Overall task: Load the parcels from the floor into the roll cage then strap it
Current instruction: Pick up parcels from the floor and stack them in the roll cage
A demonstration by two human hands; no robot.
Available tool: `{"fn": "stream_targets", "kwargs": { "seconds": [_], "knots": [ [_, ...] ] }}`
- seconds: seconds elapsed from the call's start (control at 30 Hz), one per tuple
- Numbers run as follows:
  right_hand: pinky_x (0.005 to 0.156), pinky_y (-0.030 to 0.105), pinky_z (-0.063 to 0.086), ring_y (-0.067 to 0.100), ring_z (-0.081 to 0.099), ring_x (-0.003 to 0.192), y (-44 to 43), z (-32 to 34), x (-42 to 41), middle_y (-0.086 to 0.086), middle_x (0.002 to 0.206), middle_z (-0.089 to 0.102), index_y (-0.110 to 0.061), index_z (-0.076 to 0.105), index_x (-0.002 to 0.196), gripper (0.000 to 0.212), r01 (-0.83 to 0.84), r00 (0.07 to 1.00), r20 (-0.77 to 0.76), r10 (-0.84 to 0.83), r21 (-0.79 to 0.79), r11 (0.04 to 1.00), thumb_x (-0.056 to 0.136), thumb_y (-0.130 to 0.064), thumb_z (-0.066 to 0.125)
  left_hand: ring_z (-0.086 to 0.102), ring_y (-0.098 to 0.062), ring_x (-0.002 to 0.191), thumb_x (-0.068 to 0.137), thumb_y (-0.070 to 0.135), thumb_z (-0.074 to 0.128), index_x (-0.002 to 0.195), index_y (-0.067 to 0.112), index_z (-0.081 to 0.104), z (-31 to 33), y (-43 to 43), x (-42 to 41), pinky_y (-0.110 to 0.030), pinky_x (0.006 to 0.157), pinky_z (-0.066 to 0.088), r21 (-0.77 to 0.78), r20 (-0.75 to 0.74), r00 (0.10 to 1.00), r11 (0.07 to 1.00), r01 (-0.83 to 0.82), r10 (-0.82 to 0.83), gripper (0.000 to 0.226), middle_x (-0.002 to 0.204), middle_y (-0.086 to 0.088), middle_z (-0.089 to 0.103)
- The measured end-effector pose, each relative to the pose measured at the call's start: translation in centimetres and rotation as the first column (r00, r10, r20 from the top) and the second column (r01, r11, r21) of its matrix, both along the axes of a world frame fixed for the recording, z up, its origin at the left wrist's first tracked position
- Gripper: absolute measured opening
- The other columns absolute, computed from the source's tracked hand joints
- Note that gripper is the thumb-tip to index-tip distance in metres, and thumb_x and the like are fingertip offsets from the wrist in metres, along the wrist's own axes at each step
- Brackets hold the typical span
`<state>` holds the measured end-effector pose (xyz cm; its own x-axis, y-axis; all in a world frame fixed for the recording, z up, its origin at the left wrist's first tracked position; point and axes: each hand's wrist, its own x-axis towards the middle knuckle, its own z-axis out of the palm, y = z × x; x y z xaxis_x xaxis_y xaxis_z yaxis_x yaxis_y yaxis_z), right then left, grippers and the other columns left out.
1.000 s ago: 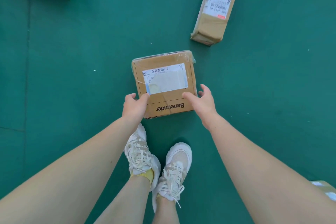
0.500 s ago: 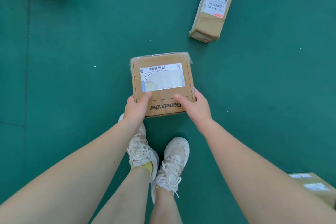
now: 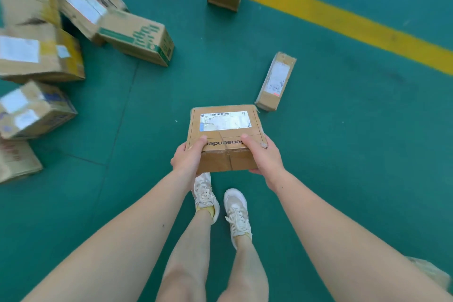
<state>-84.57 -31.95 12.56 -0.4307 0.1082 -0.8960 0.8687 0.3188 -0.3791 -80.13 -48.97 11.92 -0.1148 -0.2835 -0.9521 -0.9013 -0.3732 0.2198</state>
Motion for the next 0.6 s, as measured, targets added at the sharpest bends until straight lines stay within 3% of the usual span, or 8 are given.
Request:
{"fn": "stream_targets", "kwargs": {
  "seconds": [0.13,0.33,0.6],
  "knots": [
    [0.068,0.033,0.056,0.019,0.058,0.113,-2.8,11.2,-2.3,-0.002,0.126,0.058,-0.045,0.062,0.114,0.057,-0.021,0.996,-0.092,0.018,-0.031,0.999,0.061,-0.068,0.065,0.059,-0.025,0.109,0.037,0.073,0.063,0.127,0.029,0.054,10.8,-2.5,-1.8,-0.046,0.096,0.051,-0.042,-0.103,0.994,0.998,-0.051,0.046,0.100,0.130,-0.003,0.053],
    [0.074,0.035,0.058,0.014,0.062,0.105,-6.5,25.2,-3.5,-0.006,0.120,0.062,-0.040,0.058,0.118,0.041,-0.103,0.965,-0.250,0.076,-0.097,0.990,0.081,-0.056,0.069,0.060,-0.021,0.103,0.058,0.065,0.065,0.122,0.026,0.056,25.8,-5.4,-1.4,-0.042,0.092,0.054,-0.128,-0.281,0.952,0.979,-0.160,0.119,0.076,0.127,-0.005,0.054],
    [0.070,0.034,0.056,0.018,0.062,0.108,-10.6,37.7,-0.5,-0.004,0.122,0.062,-0.038,0.059,0.122,0.045,-0.302,0.891,-0.407,0.200,-0.205,0.931,0.081,-0.053,0.070,0.060,-0.022,0.104,0.043,0.073,0.063,0.115,0.033,0.059,38.2,-9.2,4.6,-0.045,0.092,0.054,-0.224,-0.469,0.855,0.907,-0.356,0.220,0.082,0.123,-0.002,0.056]
  ]
}}
